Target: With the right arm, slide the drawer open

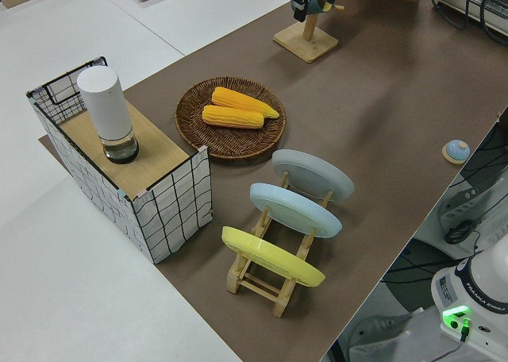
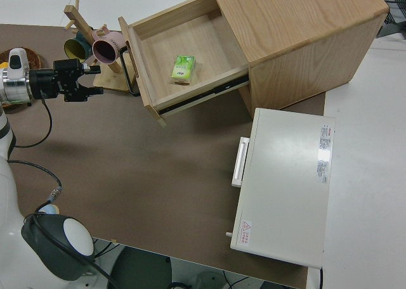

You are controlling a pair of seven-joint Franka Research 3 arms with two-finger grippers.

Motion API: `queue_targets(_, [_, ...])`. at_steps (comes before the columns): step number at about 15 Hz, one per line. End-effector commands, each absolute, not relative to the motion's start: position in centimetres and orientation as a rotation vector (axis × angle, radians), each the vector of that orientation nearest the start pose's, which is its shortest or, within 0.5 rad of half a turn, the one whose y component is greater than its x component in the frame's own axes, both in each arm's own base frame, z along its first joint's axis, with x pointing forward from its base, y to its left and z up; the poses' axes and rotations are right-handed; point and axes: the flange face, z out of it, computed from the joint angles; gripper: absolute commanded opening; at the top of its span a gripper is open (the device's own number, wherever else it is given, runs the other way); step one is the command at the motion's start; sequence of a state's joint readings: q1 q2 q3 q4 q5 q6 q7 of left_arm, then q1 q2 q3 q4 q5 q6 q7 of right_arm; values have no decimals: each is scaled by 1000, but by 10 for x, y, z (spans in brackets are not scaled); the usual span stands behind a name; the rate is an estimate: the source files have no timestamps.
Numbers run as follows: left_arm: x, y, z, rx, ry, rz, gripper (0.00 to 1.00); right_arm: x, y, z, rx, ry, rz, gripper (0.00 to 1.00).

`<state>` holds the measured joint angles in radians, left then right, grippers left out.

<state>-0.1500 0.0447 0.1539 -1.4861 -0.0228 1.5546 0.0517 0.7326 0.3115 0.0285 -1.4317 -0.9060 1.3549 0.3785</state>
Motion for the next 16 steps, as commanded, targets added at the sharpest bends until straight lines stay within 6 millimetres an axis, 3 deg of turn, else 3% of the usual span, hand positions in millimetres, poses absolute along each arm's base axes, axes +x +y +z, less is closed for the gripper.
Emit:
queue_targets(1, [571,-2,641,-3137,88,-52,998,512,317,581,2299,384,158,987])
queue_targets(3, [571,-2,641,-3139,88,-52,995,511,289,608,2398,389,130,987])
queue_targets(5, [571,-2,641,-3139,88,-52,995,517,241,638,2580,291,88,987])
queue_targets(7, [571,-2,641,-3137,88,-52,995,523,194,654,2733,230,31,990])
queue_targets(12, [571,-2,641,-3137,88,-52,998,530,115,670,2962,27,-38,987])
queue_targets(14, [571,-2,641,-3139,88,-52,998,536,73,671,3074,-104,-81,990])
queue_targets(16, [571,-2,641,-3139,88,-52,995,538,45,672,3159,-135,-99,990])
